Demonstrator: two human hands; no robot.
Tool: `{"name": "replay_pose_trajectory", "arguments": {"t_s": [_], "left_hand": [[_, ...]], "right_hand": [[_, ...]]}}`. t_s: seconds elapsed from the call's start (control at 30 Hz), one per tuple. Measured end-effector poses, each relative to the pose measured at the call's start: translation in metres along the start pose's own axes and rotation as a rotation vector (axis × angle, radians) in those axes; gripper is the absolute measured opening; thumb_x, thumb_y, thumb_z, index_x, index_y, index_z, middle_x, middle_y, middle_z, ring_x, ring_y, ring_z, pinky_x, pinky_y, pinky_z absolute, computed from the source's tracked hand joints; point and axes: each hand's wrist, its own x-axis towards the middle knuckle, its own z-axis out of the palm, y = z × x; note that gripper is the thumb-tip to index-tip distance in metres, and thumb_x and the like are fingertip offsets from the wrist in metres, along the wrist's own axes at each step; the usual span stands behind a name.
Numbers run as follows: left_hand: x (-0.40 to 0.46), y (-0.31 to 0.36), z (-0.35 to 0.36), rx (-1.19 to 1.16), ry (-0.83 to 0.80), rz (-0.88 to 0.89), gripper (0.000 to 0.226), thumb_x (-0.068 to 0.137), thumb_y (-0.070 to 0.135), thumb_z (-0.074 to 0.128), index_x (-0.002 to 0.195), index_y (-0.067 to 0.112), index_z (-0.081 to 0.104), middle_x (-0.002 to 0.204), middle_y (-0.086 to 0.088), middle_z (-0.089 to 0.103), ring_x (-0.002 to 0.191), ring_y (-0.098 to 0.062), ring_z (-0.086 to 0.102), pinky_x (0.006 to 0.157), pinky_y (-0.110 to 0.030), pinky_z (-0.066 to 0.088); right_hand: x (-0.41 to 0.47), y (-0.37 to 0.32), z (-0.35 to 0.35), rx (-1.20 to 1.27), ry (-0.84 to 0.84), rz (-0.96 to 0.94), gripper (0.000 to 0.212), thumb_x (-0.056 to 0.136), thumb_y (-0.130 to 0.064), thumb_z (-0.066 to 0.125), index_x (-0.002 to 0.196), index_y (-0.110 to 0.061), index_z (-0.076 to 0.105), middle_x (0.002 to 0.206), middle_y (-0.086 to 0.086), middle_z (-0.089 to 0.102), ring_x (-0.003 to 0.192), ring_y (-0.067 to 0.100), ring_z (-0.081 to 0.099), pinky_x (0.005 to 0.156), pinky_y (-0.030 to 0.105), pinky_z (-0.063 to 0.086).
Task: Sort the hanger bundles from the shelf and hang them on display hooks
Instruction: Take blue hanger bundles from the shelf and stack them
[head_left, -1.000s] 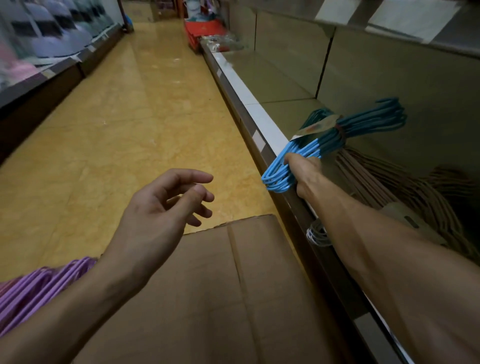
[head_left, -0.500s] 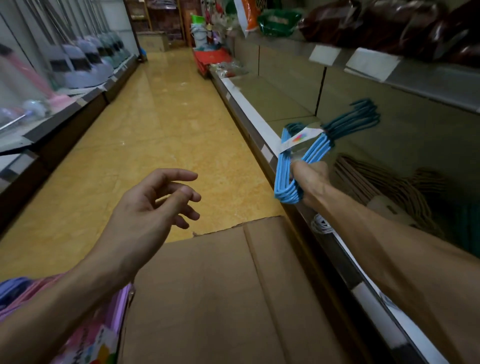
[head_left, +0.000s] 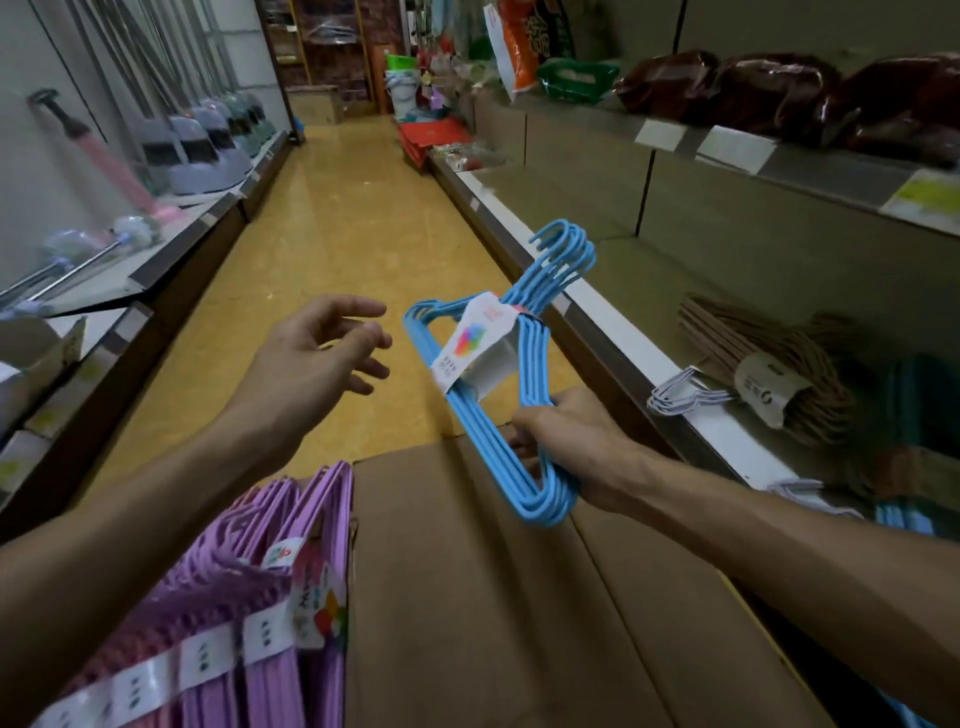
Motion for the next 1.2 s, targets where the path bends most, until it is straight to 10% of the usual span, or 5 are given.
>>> {"name": "replay_pose_trajectory", "arguments": {"t_s": [0.23,0.37,0.53,1.2], "left_hand": [[0.026,-0.020,-0.014,0.027,0.032,0.032,0.019,0.099,0.017,0.055,0.116,0.019,0.063,0.098,0.000,0.069,0.079,-0.011,0.070,0.067,-0.024,0.056],[0.038,-0.034,-0.012,0.104,-0.009,0.021,0.023,0.094,0.031,0.064,0.116,0.025,0.064,0.107,0.002,0.068,0.096,-0.009,0.068,0.080,-0.026,0.055],[0.045,-0.043,0.005,0.135,-0.152,-0.068,0.058,0.083,0.052,0.071,0.132,0.024,0.057,0.119,0.009,0.062,0.108,-0.005,0.060,0.080,-0.017,0.045],[0.032,-0.019,0.014,-0.324,-0.057,-0.059,0.027,0.086,0.025,0.074,0.112,0.023,0.070,0.115,0.002,0.073,0.102,-0.017,0.071,0.086,-0.031,0.058]], "right_hand": [[-0.038,0.013,0.043,-0.161,-0.067,-0.016,0.006,0.082,-0.010,0.063,0.081,-0.006,0.059,0.088,0.023,0.072,0.083,0.034,0.073,0.073,0.054,0.061],[-0.039,0.027,0.057,-0.225,-0.097,0.001,0.016,0.082,-0.018,0.064,0.087,-0.002,0.062,0.086,0.018,0.072,0.079,0.030,0.073,0.070,0.050,0.062],[-0.050,0.044,0.069,-0.329,-0.066,-0.069,0.015,0.078,-0.025,0.064,0.088,-0.027,0.054,0.077,-0.008,0.063,0.061,0.003,0.061,0.041,0.012,0.042],[-0.052,0.039,0.070,-0.126,-0.303,-0.050,0.038,0.081,-0.053,0.072,0.107,-0.029,0.058,0.098,-0.001,0.071,0.081,0.006,0.072,0.068,0.027,0.062]]}}
